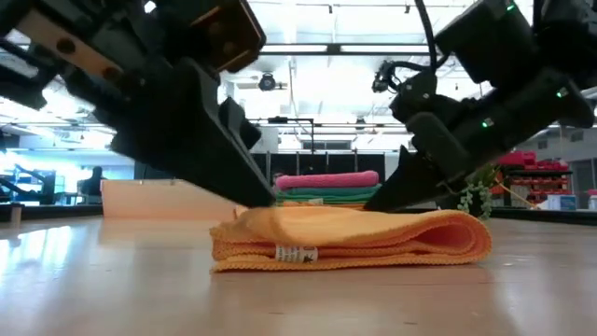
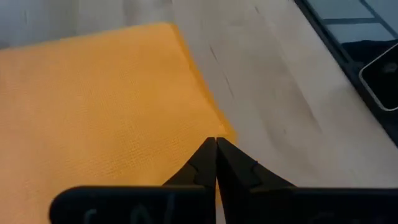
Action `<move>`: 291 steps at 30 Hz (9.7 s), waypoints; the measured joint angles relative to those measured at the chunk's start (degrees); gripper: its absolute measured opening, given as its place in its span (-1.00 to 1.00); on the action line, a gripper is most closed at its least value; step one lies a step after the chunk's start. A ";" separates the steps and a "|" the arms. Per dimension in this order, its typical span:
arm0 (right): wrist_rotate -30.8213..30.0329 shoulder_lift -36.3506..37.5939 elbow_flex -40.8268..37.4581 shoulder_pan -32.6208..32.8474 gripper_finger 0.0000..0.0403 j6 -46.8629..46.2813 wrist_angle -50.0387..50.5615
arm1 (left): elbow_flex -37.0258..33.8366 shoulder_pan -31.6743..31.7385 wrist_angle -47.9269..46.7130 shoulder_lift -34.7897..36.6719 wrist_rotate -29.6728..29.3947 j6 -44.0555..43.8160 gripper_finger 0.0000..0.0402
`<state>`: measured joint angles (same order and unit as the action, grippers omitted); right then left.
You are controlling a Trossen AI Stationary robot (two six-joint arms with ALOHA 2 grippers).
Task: Fold microfiber towels
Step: Fold the orange towel, then stack the folded orange towel on the folded pink towel, then put the stacked towels into the transparent orange bin
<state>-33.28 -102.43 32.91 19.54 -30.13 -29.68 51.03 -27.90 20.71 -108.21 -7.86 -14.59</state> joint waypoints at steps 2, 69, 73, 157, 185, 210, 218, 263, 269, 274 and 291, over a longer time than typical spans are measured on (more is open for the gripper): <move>0.78 -0.22 -0.07 -0.60 -0.99 0.10 -0.66 | 0.00 0.00 1.96 -1.56 0.00 -1.04 -0.96; 10.82 7.43 4.08 10.26 -0.99 -19.76 19.97 | -0.17 6.37 -26.64 7.78 -0.10 3.62 -0.96; 5.37 12.99 4.07 11.70 -0.99 -19.80 23.96 | -0.02 8.25 -31.82 13.67 0.01 6.02 -0.88; -3.46 11.36 -4.68 8.71 0.22 -46.54 16.85 | -23.13 7.61 -4.03 17.09 -19.06 -50.31 0.55; 0.22 -2.13 2.73 3.31 0.22 -43.12 6.85 | -20.92 8.68 9.59 6.96 -16.71 -40.67 0.51; -0.34 -2.97 6.31 3.52 -0.80 -32.10 7.60 | -21.03 7.13 10.49 6.74 -14.81 -30.11 -0.83; -2.58 -2.86 6.45 3.90 -0.97 -30.70 7.46 | -21.07 6.99 11.78 6.92 -14.75 -28.71 -0.92; 12.55 28.97 6.62 -36.33 -0.99 -5.15 24.85 | 4.37 47.53 -20.92 18.58 -1.76 -0.15 -0.94; 14.19 25.12 6.59 -38.07 -0.99 -4.74 24.43 | 4.33 48.11 -20.53 13.66 -0.09 0.48 -0.90; 14.21 23.04 6.60 -39.11 -0.87 -4.74 23.70 | 4.36 48.04 -19.70 12.75 -4.35 1.36 -0.77; 17.08 24.15 9.96 -45.16 0.07 -2.70 27.13 | 10.00 48.09 -26.93 12.97 -16.77 6.75 0.12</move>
<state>-16.20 -78.28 42.87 -25.62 -32.83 -2.54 61.03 20.18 -6.22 -95.24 -24.64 -7.84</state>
